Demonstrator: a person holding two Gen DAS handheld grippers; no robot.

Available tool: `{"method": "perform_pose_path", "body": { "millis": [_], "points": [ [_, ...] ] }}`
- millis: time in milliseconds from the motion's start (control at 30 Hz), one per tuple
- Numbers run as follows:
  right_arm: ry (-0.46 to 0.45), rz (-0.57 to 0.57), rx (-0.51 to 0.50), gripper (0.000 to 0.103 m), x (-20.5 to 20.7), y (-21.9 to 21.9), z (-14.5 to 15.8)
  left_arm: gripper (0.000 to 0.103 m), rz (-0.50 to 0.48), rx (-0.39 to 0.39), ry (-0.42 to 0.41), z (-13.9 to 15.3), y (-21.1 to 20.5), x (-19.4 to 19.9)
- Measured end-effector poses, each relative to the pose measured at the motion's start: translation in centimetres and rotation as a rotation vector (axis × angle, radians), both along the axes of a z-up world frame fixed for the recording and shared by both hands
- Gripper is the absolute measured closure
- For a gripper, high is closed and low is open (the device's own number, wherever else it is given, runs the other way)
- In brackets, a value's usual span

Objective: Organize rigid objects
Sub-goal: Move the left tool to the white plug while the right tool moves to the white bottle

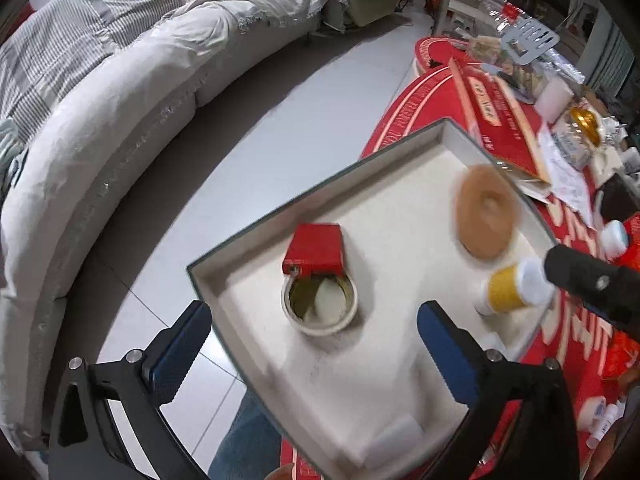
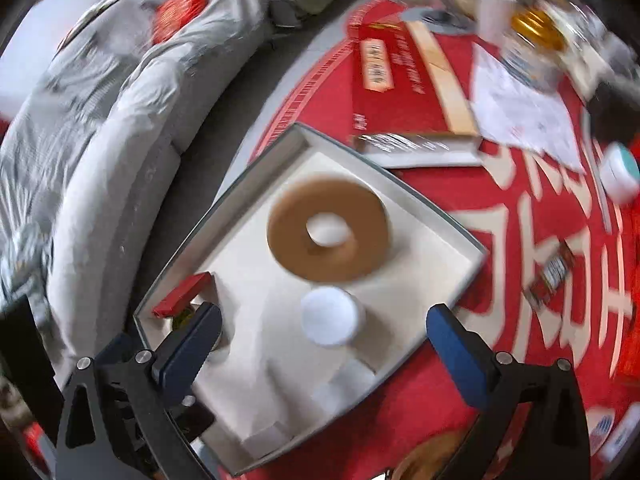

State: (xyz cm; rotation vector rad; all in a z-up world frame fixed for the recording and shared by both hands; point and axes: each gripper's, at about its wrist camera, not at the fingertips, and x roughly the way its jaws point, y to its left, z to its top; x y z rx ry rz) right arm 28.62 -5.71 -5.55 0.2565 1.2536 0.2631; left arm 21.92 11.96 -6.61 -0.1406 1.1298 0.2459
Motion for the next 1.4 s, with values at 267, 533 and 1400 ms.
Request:
{"method": "perform_pose_path", "body": {
  "millis": [267, 533, 1400],
  "points": [
    [-0.014, -0.062, 0.015, 0.0, -8.3, -6.9, 2.1, 0.0, -0.266, -0.05, 0.012, 0.8, -4.6, -7.9],
    [0.055, -0.213, -0.084, 0.0, -22.0, -15.4, -1.0, 0.0, -0.551, -0.077, 0.195, -3.3, -13.3, -16.7],
    [0.095, -0.511, -0.03, 0.0, -30.0, -26.3, -4.4, 0.0, -0.472, -0.005, 0.352, -7.8, -16.1, -18.4]
  ]
}}
